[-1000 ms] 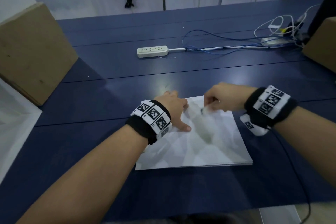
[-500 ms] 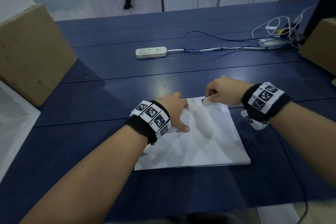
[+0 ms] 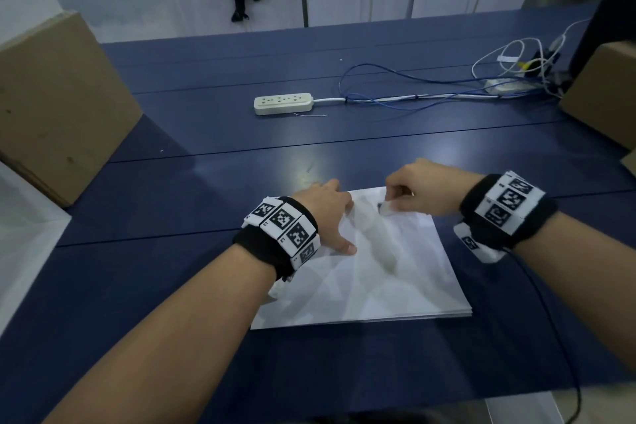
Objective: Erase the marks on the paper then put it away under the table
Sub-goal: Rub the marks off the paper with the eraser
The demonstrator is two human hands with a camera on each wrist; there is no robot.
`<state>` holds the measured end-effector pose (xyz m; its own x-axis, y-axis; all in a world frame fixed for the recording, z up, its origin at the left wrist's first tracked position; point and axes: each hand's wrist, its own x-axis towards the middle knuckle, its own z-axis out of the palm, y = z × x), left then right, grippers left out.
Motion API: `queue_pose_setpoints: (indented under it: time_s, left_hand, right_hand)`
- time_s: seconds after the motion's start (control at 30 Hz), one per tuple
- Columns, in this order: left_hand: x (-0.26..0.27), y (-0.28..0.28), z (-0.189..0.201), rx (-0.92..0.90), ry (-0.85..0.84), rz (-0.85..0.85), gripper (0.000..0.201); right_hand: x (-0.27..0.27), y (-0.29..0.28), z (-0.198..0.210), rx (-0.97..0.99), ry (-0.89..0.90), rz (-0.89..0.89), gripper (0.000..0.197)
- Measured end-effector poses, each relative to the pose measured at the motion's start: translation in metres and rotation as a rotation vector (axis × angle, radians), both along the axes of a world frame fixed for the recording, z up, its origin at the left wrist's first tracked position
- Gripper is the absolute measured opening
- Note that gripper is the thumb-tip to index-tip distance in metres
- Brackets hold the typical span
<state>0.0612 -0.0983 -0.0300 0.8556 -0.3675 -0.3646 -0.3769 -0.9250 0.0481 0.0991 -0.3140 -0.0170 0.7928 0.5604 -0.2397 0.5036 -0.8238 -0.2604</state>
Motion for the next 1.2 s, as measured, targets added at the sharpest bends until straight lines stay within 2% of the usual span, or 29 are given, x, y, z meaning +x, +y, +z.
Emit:
queue_pose_setpoints:
  time_s: [0.07, 0.13, 0.2, 0.3, 0.33, 0.37, 0.47, 0.5, 0.57, 0.63, 0.67, 0.73, 0.87, 0.9, 1.0, 1.07, 1.13, 1.2]
  left_hand:
    - [0.000, -0.001, 0.000, 0.010, 0.003, 0.003, 0.082]
    - [0.000, -0.002, 0.001, 0.022, 0.009, 0.002, 0.083]
    - [0.000, -0.003, 0.002, 0.026, 0.013, 0.000, 0.080]
    - [0.001, -0.002, 0.003, 0.007, 0.029, 0.004, 0.079]
    - [0.001, -0.002, 0.004, 0.007, 0.031, 0.003, 0.080]
    - [0.001, -0.001, 0.004, 0.008, 0.033, 0.005, 0.081]
    - [0.001, -0.001, 0.004, 0.028, 0.036, 0.006, 0.084]
    - [0.001, -0.001, 0.004, 0.031, 0.040, 0.002, 0.084]
    - [0.002, -0.003, 0.005, 0.035, 0.049, -0.011, 0.084]
    - [0.003, -0.003, 0.005, 0.034, 0.052, -0.011, 0.083]
    - [0.002, -0.003, 0.005, 0.029, 0.047, -0.009, 0.082]
    - [0.002, -0.001, 0.003, 0.019, 0.024, -0.012, 0.081]
    - [0.000, 0.001, 0.001, 0.025, -0.004, -0.028, 0.088]
    - [0.000, 0.001, 0.000, 0.023, -0.006, -0.028, 0.088]
    - [-0.001, 0.001, 0.002, 0.015, -0.006, -0.026, 0.081]
    - [-0.002, 0.001, 0.004, 0.016, -0.006, -0.031, 0.083]
    - [-0.002, 0.001, 0.003, 0.021, -0.009, -0.034, 0.083]
    - [-0.002, 0.002, 0.002, 0.024, -0.013, -0.032, 0.085]
  right_hand:
    - [-0.012, -0.001, 0.004, -0.024, 0.206, 0.084, 0.010]
    - [-0.015, 0.001, 0.005, -0.040, 0.299, 0.145, 0.008]
    - [-0.005, 0.004, 0.002, -0.024, 0.201, 0.094, 0.008]
    - [0.011, 0.007, 0.000, 0.008, -0.058, -0.049, 0.016]
    - [0.012, 0.006, -0.001, 0.017, -0.075, -0.051, 0.017]
    - [0.009, 0.006, -0.002, 0.016, -0.029, -0.020, 0.016]
    - [-0.013, 0.010, 0.001, -0.033, 0.274, 0.147, 0.010]
    - [-0.017, 0.011, 0.001, -0.037, 0.303, 0.169, 0.010]
    - [-0.008, 0.014, 0.000, -0.024, 0.145, 0.118, 0.012]
    - [0.008, 0.013, 0.000, -0.011, -0.044, -0.010, 0.017]
    - [0.012, 0.012, 0.000, 0.004, -0.082, -0.060, 0.017]
    - [0.010, 0.008, 0.002, 0.033, -0.041, -0.068, 0.015]
    - [-0.016, 0.005, 0.008, -0.034, 0.305, 0.100, 0.007]
    - [-0.016, 0.004, 0.007, -0.038, 0.303, 0.107, 0.007]
    - [0.007, 0.004, 0.003, -0.025, 0.035, -0.020, 0.015]
    - [0.016, 0.003, 0.003, -0.006, -0.061, -0.094, 0.021]
    - [0.012, 0.001, 0.005, 0.018, 0.008, -0.065, 0.018]
    - [-0.005, 0.002, 0.009, -0.030, 0.203, 0.049, 0.011]
